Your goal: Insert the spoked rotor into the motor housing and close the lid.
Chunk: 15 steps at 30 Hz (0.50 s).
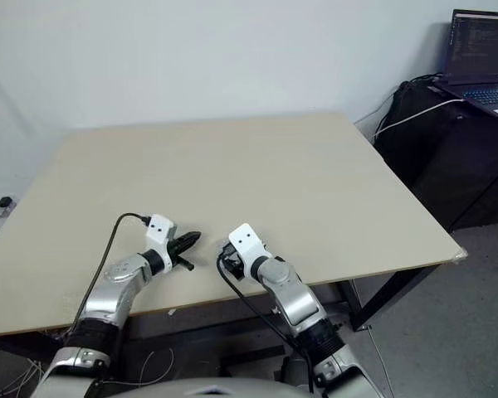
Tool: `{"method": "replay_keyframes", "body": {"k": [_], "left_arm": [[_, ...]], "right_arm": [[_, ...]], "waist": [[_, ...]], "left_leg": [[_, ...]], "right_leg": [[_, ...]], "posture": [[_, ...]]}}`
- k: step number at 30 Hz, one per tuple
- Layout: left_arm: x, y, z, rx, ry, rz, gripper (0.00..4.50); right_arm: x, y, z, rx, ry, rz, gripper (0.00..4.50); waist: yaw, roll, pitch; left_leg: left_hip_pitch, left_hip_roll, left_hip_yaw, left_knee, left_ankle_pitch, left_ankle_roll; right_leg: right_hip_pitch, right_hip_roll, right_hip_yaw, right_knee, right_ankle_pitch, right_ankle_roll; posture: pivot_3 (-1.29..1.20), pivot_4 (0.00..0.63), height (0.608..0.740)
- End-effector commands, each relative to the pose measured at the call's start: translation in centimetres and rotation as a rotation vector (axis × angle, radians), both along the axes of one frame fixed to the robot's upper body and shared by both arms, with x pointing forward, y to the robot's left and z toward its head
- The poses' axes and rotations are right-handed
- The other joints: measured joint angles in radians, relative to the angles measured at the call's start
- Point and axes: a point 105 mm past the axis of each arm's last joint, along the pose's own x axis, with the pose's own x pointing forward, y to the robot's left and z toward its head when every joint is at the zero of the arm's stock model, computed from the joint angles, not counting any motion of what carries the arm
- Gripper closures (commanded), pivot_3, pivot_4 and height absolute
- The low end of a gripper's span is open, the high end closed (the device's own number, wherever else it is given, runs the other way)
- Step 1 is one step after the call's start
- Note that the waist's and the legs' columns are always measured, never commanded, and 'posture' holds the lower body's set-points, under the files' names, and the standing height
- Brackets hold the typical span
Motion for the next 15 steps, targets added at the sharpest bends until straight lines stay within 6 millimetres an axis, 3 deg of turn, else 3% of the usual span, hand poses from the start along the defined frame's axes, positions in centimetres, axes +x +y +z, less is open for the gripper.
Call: {"method": "replay_keyframes", "body": {"k": [1, 15], "left_arm": [[0.6, -1.0, 0.8, -0.028, 0.032, -0.06, 4.5], [0.2, -2.9, 0.6, -0.067, 0.183, -0.2, 4.5]], "right_arm": [[-0.4, -3.0, -3.5, -0.131, 0.105, -0.087, 1.3], [-0.5, -2.7, -3.5, -0.125, 0.103, -0.085, 1.3]], "waist": [[-0.001, 0.0, 0.001], [-0.004, 0.002, 0.008]], "left_leg": [[0.0, 0.0, 0.0, 0.0, 0.0, 0.0], [0.0, 0.0, -0.002, 0.0, 0.0, 0.0]], "right_leg": [[0.0, 0.0, 0.0, 0.0, 0.0, 0.0], [0.0, -0.002, -0.001, 0.0, 0.0, 0.0]], "posture": [[0.0, 0.0, 0.74], [0.0, 0.0, 0.74]]}}
